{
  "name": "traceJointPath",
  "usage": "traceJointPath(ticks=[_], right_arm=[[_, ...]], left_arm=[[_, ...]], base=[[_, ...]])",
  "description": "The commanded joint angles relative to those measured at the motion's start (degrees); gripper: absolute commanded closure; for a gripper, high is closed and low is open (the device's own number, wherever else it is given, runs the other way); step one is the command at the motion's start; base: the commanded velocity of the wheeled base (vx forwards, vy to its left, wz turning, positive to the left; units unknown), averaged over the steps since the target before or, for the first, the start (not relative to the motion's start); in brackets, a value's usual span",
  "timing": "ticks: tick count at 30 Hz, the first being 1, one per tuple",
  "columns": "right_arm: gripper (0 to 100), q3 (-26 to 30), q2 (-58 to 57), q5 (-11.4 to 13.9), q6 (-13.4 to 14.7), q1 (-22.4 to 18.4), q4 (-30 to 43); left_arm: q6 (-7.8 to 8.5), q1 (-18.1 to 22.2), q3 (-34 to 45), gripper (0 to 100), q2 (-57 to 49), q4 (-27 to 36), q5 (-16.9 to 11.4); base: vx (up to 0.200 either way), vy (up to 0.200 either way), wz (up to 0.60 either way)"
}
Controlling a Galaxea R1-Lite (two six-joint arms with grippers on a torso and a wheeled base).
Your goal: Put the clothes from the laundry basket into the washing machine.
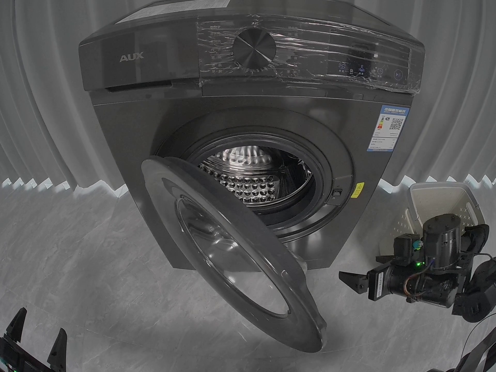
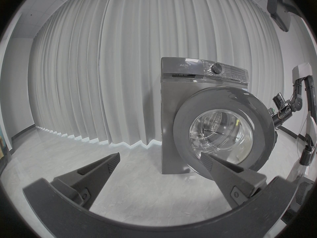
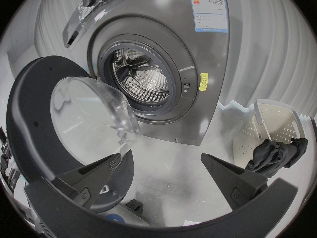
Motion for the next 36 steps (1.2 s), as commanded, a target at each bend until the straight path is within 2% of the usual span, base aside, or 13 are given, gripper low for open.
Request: traceJointPath(ticks=[1, 9, 12, 15, 20, 23, 27, 28, 30, 36], right_arm=[[0, -5.0, 8.1, -0.6, 0.7, 0.0, -0.6], [0, -4.7, 10.6, 0.2, 0.8, 3.0, -0.5], [0, -4.0, 10.3, 0.5, 2.1, 6.2, -0.5], [0, -3.5, 10.1, 1.1, 2.5, 7.8, -0.7], [0, -1.7, 8.9, 4.6, 2.5, 10.6, -5.3], [0, -2.0, 9.2, 5.4, 2.3, 10.0, -8.5], [0, -5.5, 11.4, 3.3, 2.6, 7.6, -8.2], [0, -7.5, 13.2, 0.6, 2.6, 6.1, -8.3], [0, -9.2, 15.1, -1.3, 2.5, 5.4, -8.4], [0, -15.0, 20.7, -3.7, 2.5, 2.8, -8.2]], left_arm=[[-0.02, 0.1, 0.9, 0, -1.0, 0.0, 0.0], [-0.02, 0.1, 0.9, 0, -1.0, 0.0, 0.0], [-0.02, 0.1, 0.9, 0, -1.0, 0.0, 0.0], [-0.02, 0.0, 0.9, 0, -1.0, 0.0, 0.0], [0.07, 0.1, 0.9, 0, -1.0, 0.0, 0.0], [-0.02, 0.1, 0.9, 0, -1.0, 0.0, 0.0], [-0.02, 0.0, 0.9, 0, -1.0, 0.0, 0.0], [-0.02, 0.1, 0.9, 0, -1.0, 0.0, 0.0], [-0.02, 0.1, 0.9, 0, -1.0, 0.0, 0.0], [-0.02, 0.0, 0.9, 0, -1.0, 0.0, 0.0]], base=[[-0.200, 0.000, 0.00], [0.000, 0.000, 0.00], [0.000, 0.000, 0.00], [0.000, 0.000, 0.00], [0.000, 0.000, 0.00], [0.000, 0.000, 0.00], [0.000, 0.000, 0.00], [0.000, 0.000, 0.00], [0.000, 0.000, 0.00], [0.000, 0.000, 0.00]])
